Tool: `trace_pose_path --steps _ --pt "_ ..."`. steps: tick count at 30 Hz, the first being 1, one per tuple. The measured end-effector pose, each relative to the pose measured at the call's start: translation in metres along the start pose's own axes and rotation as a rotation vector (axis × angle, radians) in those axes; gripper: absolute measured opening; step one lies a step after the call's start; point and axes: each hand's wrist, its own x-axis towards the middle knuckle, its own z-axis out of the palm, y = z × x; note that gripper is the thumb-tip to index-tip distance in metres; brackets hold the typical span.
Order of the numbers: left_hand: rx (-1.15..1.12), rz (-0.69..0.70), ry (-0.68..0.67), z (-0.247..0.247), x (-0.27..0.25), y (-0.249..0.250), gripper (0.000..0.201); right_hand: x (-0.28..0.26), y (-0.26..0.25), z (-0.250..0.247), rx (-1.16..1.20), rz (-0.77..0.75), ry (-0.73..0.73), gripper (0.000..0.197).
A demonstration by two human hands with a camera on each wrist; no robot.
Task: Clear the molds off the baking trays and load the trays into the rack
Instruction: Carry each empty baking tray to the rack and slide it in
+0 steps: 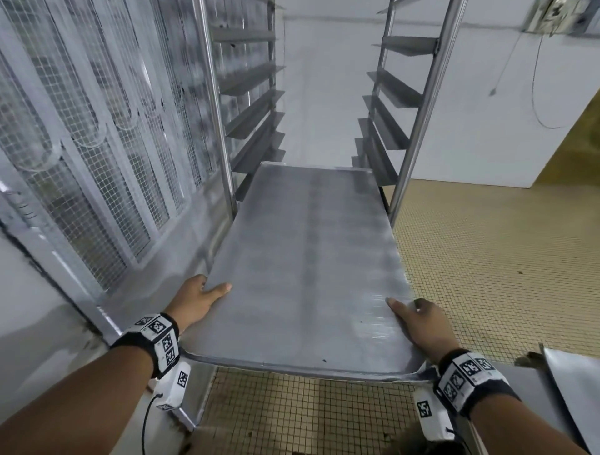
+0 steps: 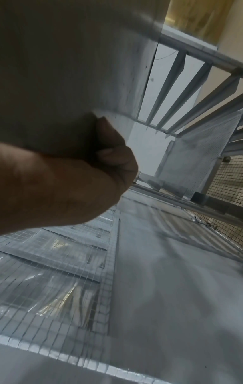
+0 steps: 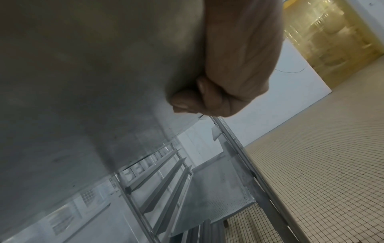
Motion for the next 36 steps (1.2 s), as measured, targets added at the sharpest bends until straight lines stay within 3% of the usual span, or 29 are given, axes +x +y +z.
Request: trace_pose_path --steps 5,9,13,15,17,20,21,25,30,32,36 --pt "-0.028 -0.016 -0.001 0.002 0.01 0.011 0.044 0.018 0.0 0.005 0.027 0.012 -0.017 0.049" --pt "-0.044 -0.018 -0.005 0.0 0.024 0.009 0.06 0.032 -0.002 0.01 0.025 0.019 -0.008 0.047" --pt "-0.08 -0.006 -0.024 0.003 0.026 0.028 0.021 0.044 -0.006 0.015 0.036 0.036 -0.006 0.046" --pt "-0.111 0.014 -0.042 0.003 0.034 0.027 0.017 0.051 -0.008 0.018 0.044 0.032 -0.004 0.045" --pt "-0.144 0.023 -0.052 -0.002 0.043 0.025 0.027 0.057 -0.013 0.021 0.034 0.034 -0.006 0.044" --pt "-0.145 -0.003 -0.049 -0.006 0.063 0.02 0.06 0.066 -0.022 0.025 0.035 0.045 -0.016 0.042" --pt "-0.134 -0.011 -0.043 -0.007 0.068 0.021 0.064 0.069 -0.023 0.027 0.034 0.047 -0.018 0.042" --pt "-0.123 -0.015 -0.043 -0.008 0.086 0.022 0.046 0.087 -0.027 0.034 0.04 0.057 -0.025 0.045" --pt "-0.079 -0.038 -0.031 -0.004 0.126 -0.005 0.089 0.097 -0.039 0.038 0.034 0.063 -0.03 0.047" --pt "-0.079 -0.048 -0.028 -0.004 0.131 -0.001 0.098 0.101 -0.043 0.038 0.018 0.071 -0.04 0.049" --pt "-0.097 -0.068 -0.039 -0.012 0.102 0.044 0.052 0.104 -0.048 0.035 -0.058 0.061 -0.064 0.055"
